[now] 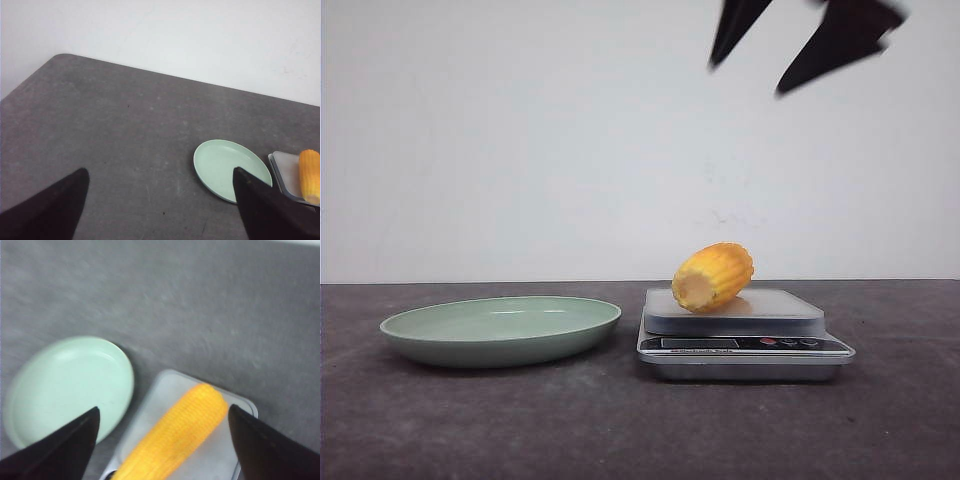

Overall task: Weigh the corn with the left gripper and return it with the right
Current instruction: 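Lower the right gripper onto the corn on the scale and close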

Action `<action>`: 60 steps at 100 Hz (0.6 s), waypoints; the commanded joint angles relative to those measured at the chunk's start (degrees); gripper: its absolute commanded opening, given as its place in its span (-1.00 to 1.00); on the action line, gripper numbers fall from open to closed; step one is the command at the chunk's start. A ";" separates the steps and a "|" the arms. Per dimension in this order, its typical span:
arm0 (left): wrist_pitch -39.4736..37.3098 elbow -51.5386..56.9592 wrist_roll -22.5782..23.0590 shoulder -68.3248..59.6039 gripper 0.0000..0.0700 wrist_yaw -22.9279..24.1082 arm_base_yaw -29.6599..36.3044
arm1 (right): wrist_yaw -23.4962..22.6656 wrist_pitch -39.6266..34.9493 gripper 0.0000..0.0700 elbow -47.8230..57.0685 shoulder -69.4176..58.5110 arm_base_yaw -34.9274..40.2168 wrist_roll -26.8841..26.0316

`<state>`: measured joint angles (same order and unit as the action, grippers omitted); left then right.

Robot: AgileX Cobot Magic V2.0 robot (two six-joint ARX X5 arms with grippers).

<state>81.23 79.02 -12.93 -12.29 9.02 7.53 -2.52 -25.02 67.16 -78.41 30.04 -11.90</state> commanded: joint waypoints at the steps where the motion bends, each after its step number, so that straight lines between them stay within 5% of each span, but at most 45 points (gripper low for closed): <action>1: 1.31 0.72 -0.28 -0.07 0.55 -0.02 0.04 | 1.07 -0.04 0.75 1.53 -4.09 0.81 -1.53; 60: 1.40 0.72 -0.22 -0.07 0.55 -0.02 0.11 | 1.31 -1.09 0.77 1.70 -18.58 1.88 -6.80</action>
<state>81.25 78.96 -13.06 -12.29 8.99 7.53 -0.89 -26.28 67.53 -95.20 31.16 -16.99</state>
